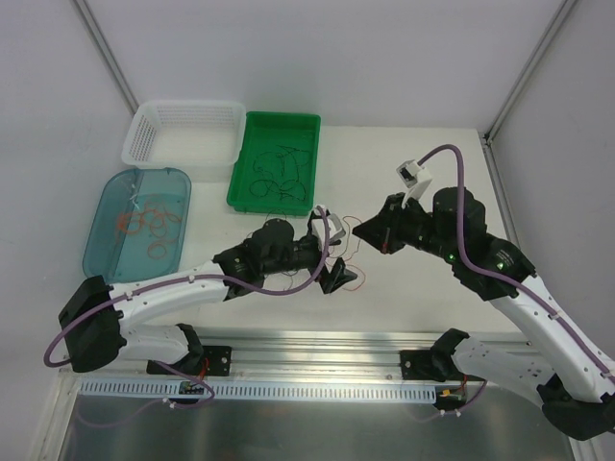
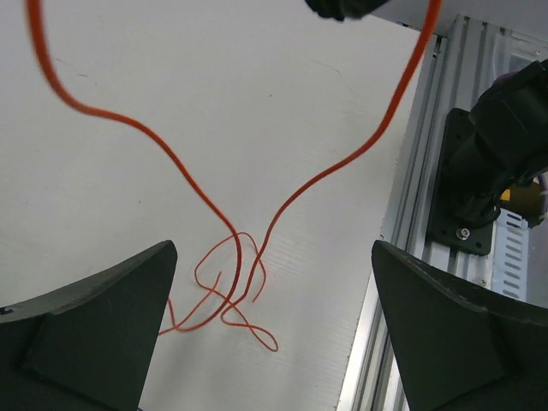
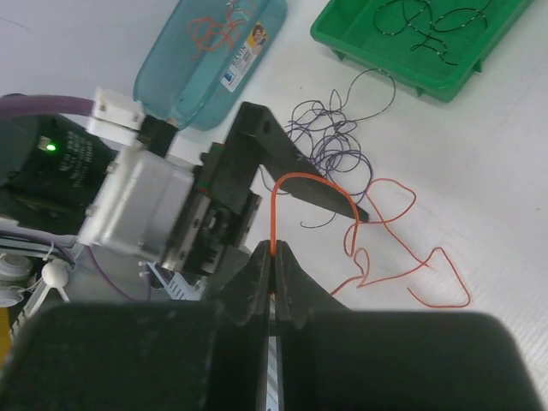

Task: Untangle the cables

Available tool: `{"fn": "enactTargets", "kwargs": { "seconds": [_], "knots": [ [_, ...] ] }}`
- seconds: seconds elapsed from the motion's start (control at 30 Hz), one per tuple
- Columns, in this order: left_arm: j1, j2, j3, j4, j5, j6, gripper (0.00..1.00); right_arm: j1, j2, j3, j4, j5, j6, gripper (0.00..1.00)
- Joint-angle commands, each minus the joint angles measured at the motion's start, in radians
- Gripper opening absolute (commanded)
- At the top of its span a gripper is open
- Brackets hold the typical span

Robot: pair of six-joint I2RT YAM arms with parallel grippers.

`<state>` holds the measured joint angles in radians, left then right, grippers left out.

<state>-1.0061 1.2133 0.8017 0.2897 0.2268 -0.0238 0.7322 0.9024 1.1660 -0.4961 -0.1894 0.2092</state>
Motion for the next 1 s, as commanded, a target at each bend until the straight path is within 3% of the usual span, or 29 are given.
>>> {"fn": "enactTargets", "kwargs": {
  "seconds": [0.0,0.1,0.2,0.3,0.33,0.37,0.43,0.47,0.53,0.6,0.7,0.77,0.8,0.93,0.97],
  "knots": [
    [-0.019,0.040,0.042,0.149,0.022,0.059,0.99,0.013,-0.008,0.003,0.077,-0.053,0.036,0.01],
    [-0.029,0.075,0.033,0.186,-0.027,0.062,0.99,0.016,-0.011,0.004,0.080,-0.054,0.039,0.01],
    [-0.034,0.097,0.011,0.233,-0.066,0.047,0.93,0.019,-0.016,0.004,0.080,-0.059,0.042,0.01],
    [-0.034,0.107,-0.005,0.270,-0.058,0.027,0.78,0.018,-0.020,0.001,0.079,-0.058,0.045,0.01],
    [-0.034,0.111,-0.009,0.273,-0.046,0.025,0.70,0.018,-0.020,0.001,0.077,-0.051,0.042,0.01],
    [-0.034,0.111,-0.009,0.275,-0.037,0.025,0.54,0.019,-0.020,0.001,0.073,-0.048,0.039,0.01],
    [-0.034,0.112,-0.010,0.275,-0.021,-0.003,0.35,0.019,-0.025,0.001,0.057,-0.029,0.024,0.01],
    [-0.034,0.108,-0.013,0.275,-0.021,-0.019,0.18,0.019,-0.028,0.001,0.051,-0.021,0.016,0.01],
    [-0.034,0.091,-0.019,0.273,-0.035,-0.034,0.05,0.019,-0.039,-0.008,0.027,0.017,0.006,0.01],
    [-0.034,0.075,-0.013,0.256,-0.049,-0.051,0.00,0.018,-0.049,-0.020,0.008,0.042,0.002,0.01],
    [-0.031,0.046,0.036,0.166,-0.089,-0.059,0.00,0.018,-0.083,-0.045,-0.013,0.088,-0.020,0.10],
    [-0.029,0.038,0.079,0.061,-0.133,-0.065,0.00,0.018,-0.118,-0.063,-0.009,0.079,-0.063,0.23],
    [-0.025,0.038,0.140,0.014,-0.153,-0.073,0.00,0.018,-0.132,-0.068,0.001,0.071,-0.076,0.38],
    [0.013,0.032,0.293,-0.173,-0.168,-0.085,0.00,0.019,-0.197,-0.081,-0.005,0.060,-0.165,0.72],
    [0.023,0.028,0.316,-0.187,-0.162,-0.081,0.00,0.019,-0.223,-0.083,-0.010,0.068,-0.177,0.76]
  ]
}}
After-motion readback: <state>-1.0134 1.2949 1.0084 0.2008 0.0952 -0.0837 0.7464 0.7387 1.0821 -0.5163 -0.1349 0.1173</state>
